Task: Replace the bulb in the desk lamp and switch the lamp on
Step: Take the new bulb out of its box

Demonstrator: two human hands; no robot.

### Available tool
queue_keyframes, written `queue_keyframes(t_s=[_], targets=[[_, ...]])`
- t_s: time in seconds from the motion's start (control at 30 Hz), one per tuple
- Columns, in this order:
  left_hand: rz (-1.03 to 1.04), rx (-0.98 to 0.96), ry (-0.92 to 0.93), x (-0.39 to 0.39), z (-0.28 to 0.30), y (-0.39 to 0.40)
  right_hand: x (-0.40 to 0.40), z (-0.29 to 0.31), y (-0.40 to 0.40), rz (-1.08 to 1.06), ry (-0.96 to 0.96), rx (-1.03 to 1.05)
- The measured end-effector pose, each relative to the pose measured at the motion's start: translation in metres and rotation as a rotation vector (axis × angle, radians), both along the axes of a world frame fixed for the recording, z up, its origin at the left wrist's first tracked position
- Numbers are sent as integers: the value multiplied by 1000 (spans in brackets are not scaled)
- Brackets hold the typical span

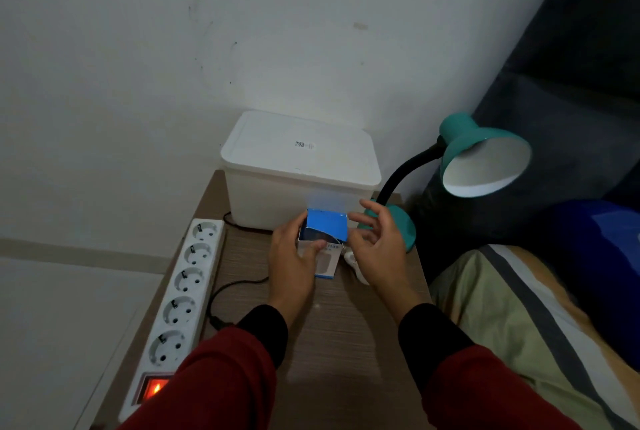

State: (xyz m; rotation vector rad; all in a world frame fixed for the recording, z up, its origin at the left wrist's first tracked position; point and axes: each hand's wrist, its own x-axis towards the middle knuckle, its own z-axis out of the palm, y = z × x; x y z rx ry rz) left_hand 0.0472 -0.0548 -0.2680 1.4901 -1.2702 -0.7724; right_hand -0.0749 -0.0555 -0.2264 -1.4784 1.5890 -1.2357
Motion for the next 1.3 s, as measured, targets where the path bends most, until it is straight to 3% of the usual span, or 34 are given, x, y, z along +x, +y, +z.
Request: queue_keyframes(t_s=[0.27,0.37,0.47,0.57,0.7,1.03,1.3], targets=[[-95,-8,26,-4,9,2,6,11,-6,-47,-317,-32],[-160,-104,-109,1,9,-3,6,18,-9,-13,-311,-38],[-239,-144,-338,15,14,-17,3,19,-14,43,-190,-63],[-321,-106,-479,32,20,-29,-3,14,-17,61,241,-33],[-408,-64,-475,38,19,-36,-4,4,-29,106,501,98],[-421,-84,-327,38,7,-43,4,-6,-52,201,557,169],[-411,-72,-316,36,9,-40,6,-2,-40,149,373,79]])
